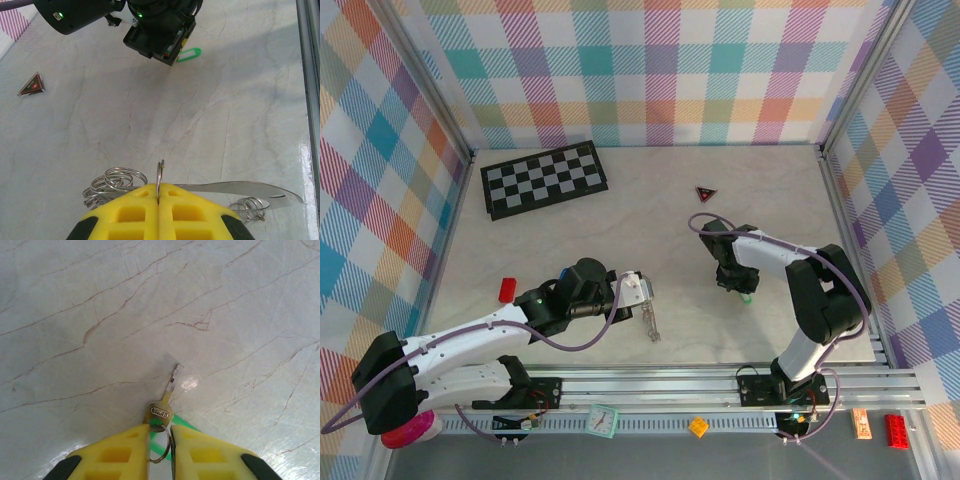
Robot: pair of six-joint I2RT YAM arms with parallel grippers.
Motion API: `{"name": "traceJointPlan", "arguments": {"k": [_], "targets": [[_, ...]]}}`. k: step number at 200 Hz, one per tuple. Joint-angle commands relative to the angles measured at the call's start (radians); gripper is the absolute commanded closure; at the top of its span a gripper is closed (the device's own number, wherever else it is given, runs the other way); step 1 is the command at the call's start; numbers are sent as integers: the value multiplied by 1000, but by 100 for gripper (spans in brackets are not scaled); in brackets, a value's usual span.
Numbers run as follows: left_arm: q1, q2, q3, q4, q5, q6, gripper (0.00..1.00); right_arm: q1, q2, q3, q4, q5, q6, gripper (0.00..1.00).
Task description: Put the keys on the keyring
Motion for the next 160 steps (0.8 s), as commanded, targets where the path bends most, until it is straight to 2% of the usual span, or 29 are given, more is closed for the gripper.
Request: {"name": "traceJointPlan", "arguments": {"k": [1,67,106,160], "targets": [[10,-18,28,30,17,12,100,5,-20,16,-15,-6,18,84],[11,-20,26,28,8,18,100,5,-29,8,-7,-6,13,91],[10,-20,26,29,7,21,100,5,-51,7,22,-34,-33,100],[10,-24,17,32,3,22,100,5,-63,-6,60,-91,-93,100]]}}
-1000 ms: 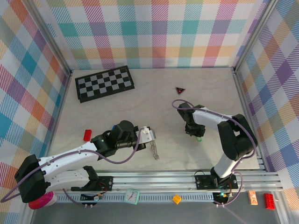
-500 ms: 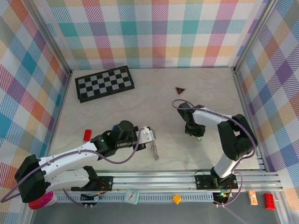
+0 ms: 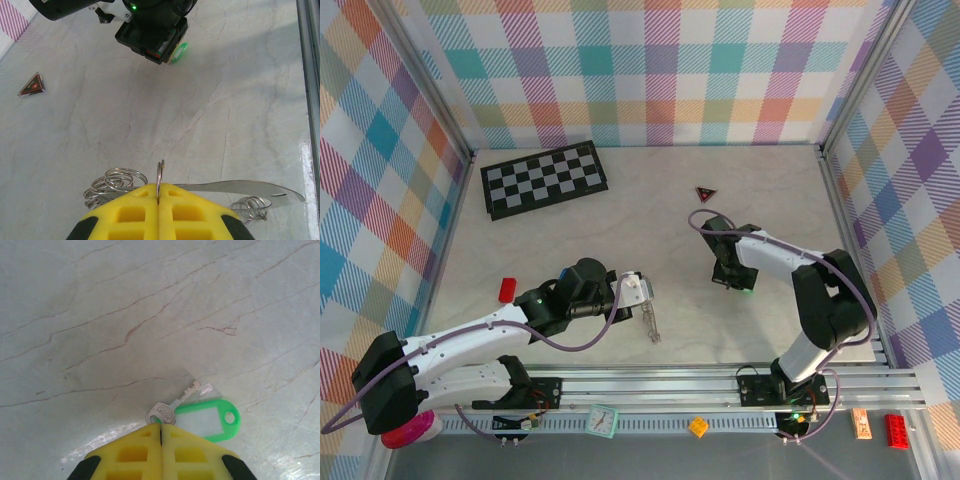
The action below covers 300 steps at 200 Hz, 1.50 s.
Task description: Put the keys on the keyring
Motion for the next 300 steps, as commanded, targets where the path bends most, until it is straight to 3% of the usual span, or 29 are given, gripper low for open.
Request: {"name": "traceJointPlan", "arguments": {"k": [1,58,137,300], "targets": [[9,-25,17,34,4,17,100,5,-20,-7,18,-40,-43,100],[10,-26,15,32,5,17,100,5,-2,-15,31,-80,-65,100],[9,-24,14,38,2,18,100,5,25,-5,20,-82,-62,85],[9,-21,12,42,0,17,100,5,31,-1,-4,-81,-59,88]]}}
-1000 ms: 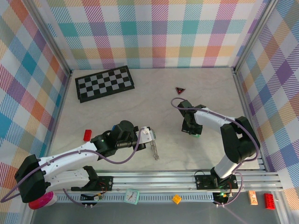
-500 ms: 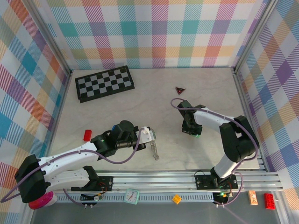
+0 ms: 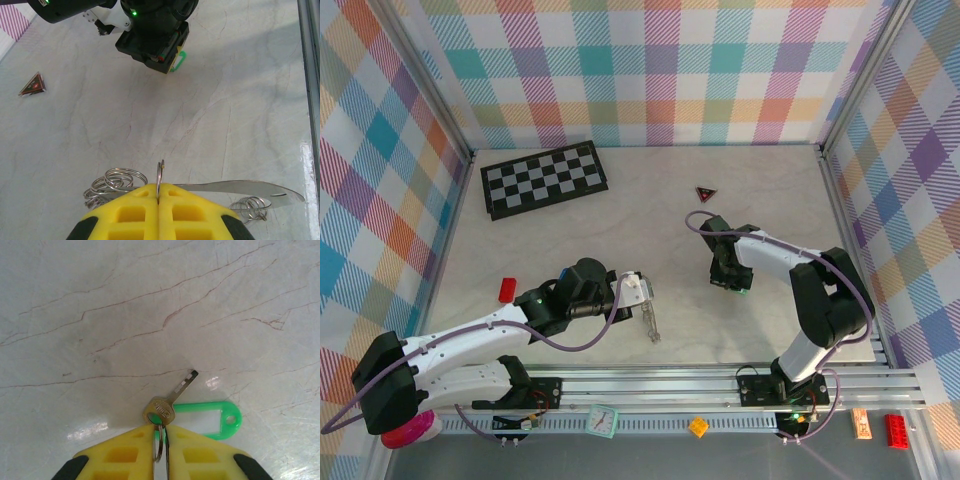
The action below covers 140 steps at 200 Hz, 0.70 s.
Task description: Put the keys on the keyring
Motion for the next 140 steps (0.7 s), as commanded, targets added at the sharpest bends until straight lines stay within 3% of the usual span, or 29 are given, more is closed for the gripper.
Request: {"name": "traceJointPlan", "arguments": {"k": [1,85,140], "targets": [[10,-21,12,41,2,17,100,5,16,1,-31,-6,-1,88],[9,-22,15,38,1,21,100,6,8,0,-34,-3,-2,99],[9,-23,14,38,0,21,100,4,8,0,-37,-8,-13,88]]}}
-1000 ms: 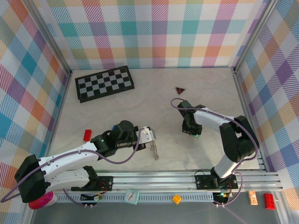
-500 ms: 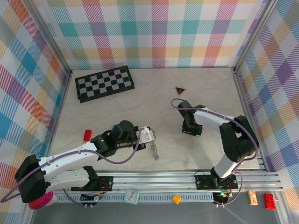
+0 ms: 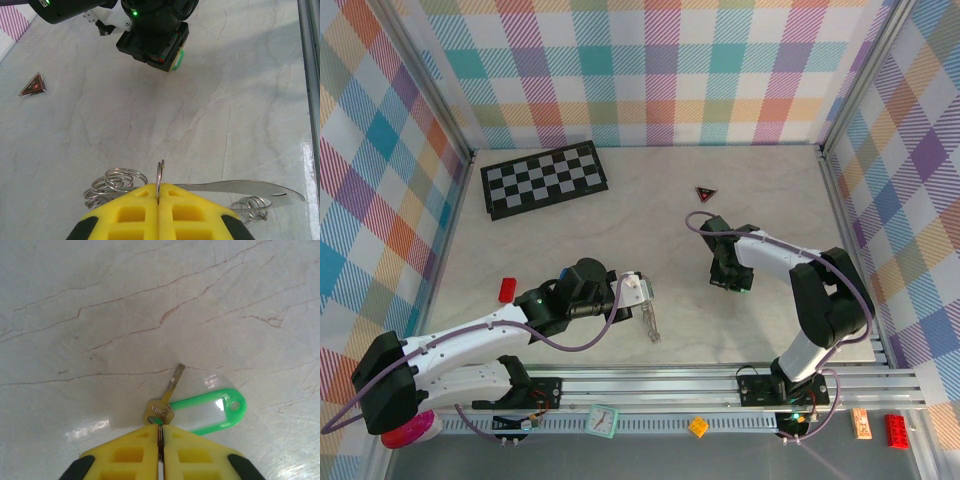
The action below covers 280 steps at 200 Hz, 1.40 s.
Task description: Put the keys on the keyring
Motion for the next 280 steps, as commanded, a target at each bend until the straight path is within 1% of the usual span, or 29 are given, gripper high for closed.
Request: {"name": "traceJointPlan", "arguments": {"k": [1,38,74,184,238,275,280], "targets": [[9,-22,14,38,0,17,100,5,8,0,-30,-8,-9,88],[10,-25,14,38,0,19,100,5,0,-1,-41,-6,-14,87],[9,-23,15,39,1,22,100,5,2,-2,-47,-9,-19,84],[9,-25,15,45,4,23,100,5,0,-2,-49,-13,-20,87],[9,-25,15,45,4,26,100,5,2,-2,-52,-18,-24,91],[9,-27,16,43,1,26,100,5,-20,3,-57,-27,-37,100],[9,-27,17,42,0,26,100,5,-34,5,-55,-33,-46,100]]}}
